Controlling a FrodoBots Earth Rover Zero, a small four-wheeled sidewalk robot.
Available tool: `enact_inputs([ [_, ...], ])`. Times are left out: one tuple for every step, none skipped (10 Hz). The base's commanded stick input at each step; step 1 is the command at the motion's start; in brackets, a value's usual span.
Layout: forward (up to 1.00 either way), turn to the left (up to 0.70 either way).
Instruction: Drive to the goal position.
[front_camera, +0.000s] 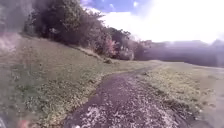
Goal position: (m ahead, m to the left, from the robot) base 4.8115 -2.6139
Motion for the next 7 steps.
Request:
enact_inputs([
  [0.85,0.00],
  [0.85,0.00],
  [0.85,0.00],
  [0.85,0.00],
  [0.85,0.00],
  [0.85,0.00],
  [0.85,0.00],
])
